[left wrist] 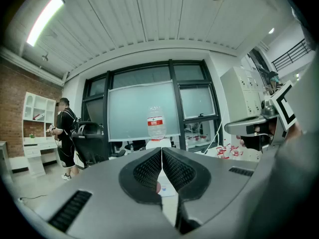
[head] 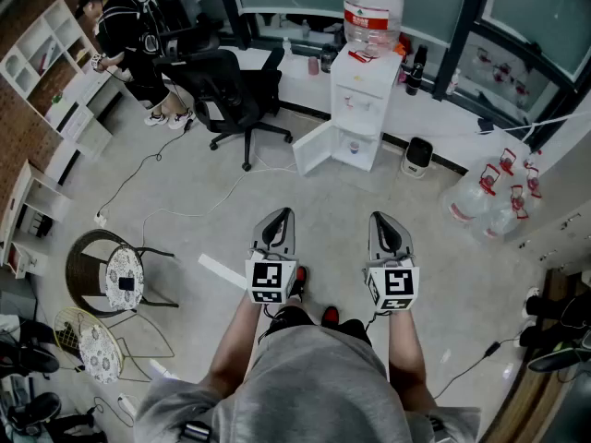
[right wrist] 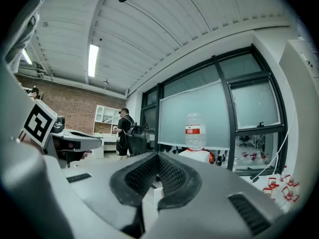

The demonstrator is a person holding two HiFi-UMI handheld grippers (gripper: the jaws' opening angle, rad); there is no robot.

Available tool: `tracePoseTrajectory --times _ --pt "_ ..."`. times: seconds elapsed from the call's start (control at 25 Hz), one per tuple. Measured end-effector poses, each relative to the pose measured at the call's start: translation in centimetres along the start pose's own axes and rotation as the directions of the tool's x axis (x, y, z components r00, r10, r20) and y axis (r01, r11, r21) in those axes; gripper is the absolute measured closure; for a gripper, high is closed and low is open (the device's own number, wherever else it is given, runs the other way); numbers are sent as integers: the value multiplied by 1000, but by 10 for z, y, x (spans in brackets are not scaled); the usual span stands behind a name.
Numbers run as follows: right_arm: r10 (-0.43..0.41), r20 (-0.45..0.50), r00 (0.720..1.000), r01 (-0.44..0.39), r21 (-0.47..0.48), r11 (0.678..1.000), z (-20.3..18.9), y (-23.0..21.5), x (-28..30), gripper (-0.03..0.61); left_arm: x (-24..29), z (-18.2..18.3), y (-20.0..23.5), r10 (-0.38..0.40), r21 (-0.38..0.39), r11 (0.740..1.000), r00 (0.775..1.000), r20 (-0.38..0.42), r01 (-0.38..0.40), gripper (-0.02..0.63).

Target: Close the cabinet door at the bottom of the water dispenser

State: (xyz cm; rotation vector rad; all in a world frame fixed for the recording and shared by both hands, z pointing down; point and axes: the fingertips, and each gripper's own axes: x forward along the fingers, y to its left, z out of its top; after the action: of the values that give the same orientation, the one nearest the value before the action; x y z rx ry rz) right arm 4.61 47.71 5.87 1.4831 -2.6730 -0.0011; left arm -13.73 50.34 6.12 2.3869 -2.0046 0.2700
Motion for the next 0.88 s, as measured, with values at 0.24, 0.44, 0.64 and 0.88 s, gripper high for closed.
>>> tracePoseTrajectory --times 0.24,0.44,0.64,0.88 --pt "-7 20 1000 7 27 1000 2 -5 0 563 3 0 0 -2 -1 1000 1000 -1 2 589" --pt "-17 16 1000 17 19 1000 1 -14 1 563 14 1 -3 -5 -6 1000 1000 1 5 589" --pt "-35 6 999 35 1 999 -4 -31 2 563 30 3 -14 -21 -3 1000 1000 5 21 589" --pt "-43 4 999 43 -1 999 -6 -48 22 563 62 -1 -16 -35 1 999 999 -2 35 589"
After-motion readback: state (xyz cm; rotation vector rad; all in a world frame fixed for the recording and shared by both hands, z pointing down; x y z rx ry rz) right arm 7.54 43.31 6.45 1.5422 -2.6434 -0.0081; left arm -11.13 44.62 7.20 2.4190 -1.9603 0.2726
